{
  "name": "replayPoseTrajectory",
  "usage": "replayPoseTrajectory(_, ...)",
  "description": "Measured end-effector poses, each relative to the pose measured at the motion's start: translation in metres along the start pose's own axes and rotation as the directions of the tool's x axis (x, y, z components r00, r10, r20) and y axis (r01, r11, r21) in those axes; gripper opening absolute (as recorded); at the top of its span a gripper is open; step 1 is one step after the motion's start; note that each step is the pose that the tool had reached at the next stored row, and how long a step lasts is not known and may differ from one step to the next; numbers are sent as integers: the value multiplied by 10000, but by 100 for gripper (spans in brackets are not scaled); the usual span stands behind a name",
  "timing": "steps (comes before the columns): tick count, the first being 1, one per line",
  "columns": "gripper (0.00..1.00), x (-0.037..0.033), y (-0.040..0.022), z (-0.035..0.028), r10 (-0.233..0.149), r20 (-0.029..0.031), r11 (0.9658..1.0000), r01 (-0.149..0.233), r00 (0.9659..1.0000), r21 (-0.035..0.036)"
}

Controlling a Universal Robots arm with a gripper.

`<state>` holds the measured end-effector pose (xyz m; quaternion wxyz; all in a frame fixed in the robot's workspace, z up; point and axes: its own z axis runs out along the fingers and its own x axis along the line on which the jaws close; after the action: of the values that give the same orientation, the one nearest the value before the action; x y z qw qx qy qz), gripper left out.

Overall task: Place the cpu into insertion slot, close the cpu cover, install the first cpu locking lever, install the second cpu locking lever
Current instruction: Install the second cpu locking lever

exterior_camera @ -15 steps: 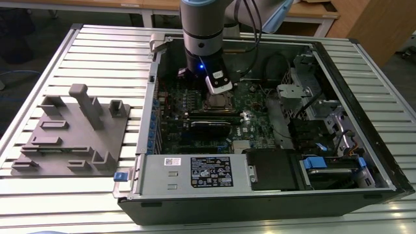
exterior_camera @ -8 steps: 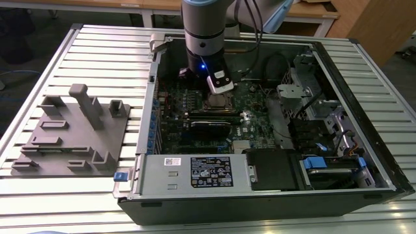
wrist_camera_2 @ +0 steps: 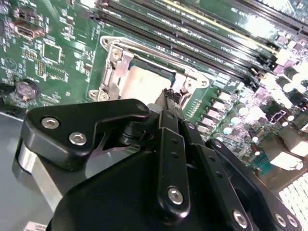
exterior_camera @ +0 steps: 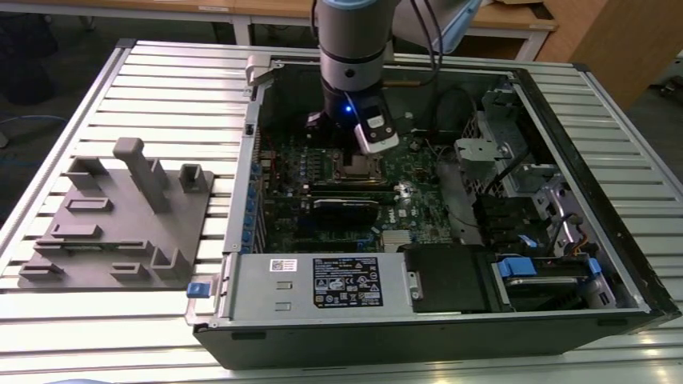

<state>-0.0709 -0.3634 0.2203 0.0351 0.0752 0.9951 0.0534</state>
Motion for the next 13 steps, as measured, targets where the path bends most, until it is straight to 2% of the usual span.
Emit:
replayPoseTrajectory(3, 10, -11, 18, 6, 1, 41, 9996, -2, 10000, 290)
replayPoseTrajectory(4, 10, -12, 34, 10, -4, 48, 9994, 2, 10000, 341)
replayPoseTrajectory(8, 10, -50, 91, 26, -7, 52, 9993, 5, 10000, 375)
replayPoseTrajectory(13, 10, -51, 112, 29, -7, 52, 9993, 5, 10000, 377)
